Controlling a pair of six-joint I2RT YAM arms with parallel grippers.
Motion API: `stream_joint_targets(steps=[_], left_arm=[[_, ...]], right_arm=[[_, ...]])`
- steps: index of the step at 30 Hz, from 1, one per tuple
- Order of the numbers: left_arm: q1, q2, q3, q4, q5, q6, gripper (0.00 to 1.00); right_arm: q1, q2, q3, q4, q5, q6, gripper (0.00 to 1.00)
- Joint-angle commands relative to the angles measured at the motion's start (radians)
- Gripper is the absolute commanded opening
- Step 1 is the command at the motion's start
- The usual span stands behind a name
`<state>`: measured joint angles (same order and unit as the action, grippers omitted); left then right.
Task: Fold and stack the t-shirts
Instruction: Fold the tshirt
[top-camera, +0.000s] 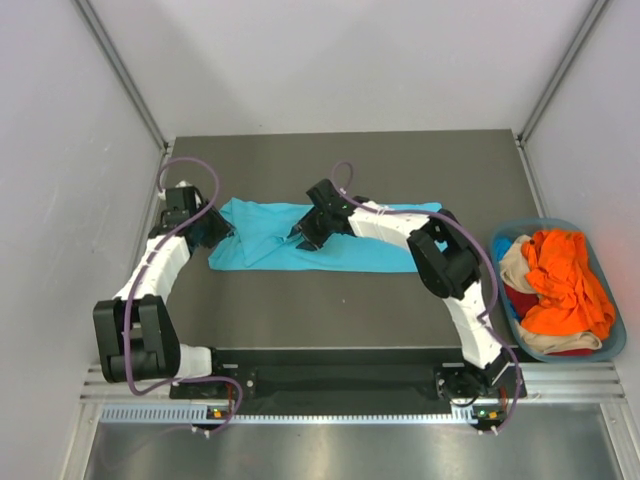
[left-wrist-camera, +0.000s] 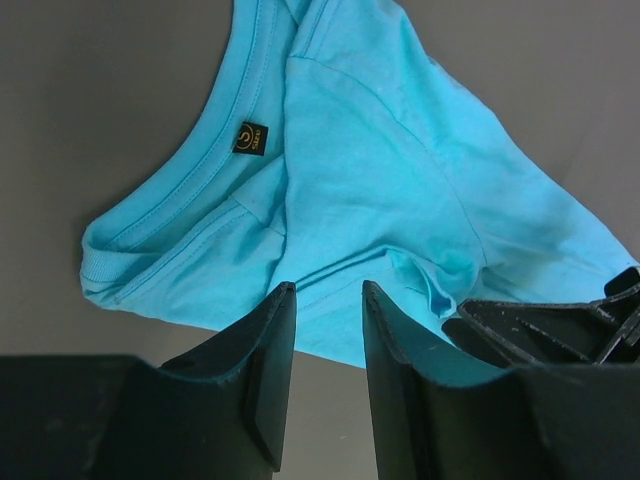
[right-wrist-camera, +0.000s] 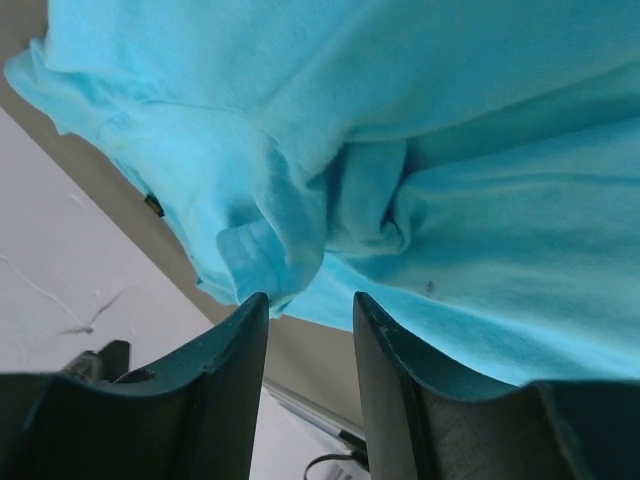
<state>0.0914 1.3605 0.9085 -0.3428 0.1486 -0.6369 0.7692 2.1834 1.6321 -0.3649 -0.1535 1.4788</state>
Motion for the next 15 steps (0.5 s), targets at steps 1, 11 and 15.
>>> stream_joint_targets(steps=[1,11,15], left_arm=[[0.008,-0.014,-0.026,0.056,0.008,-0.004,0.38],[0.011,-0.037,-0.039,0.06,0.022,-0.004,0.39],[0.01,-0.038,-0.046,0.067,0.017,-0.012,0.39]], right_arm=[[0.001,0.039,0.067,0.046,-0.015,0.051,0.4],[-0.002,0.084,0.086,0.099,-0.02,0.064,0.4],[-0.004,0.072,0.049,0.148,-0.023,0.066,0.3]])
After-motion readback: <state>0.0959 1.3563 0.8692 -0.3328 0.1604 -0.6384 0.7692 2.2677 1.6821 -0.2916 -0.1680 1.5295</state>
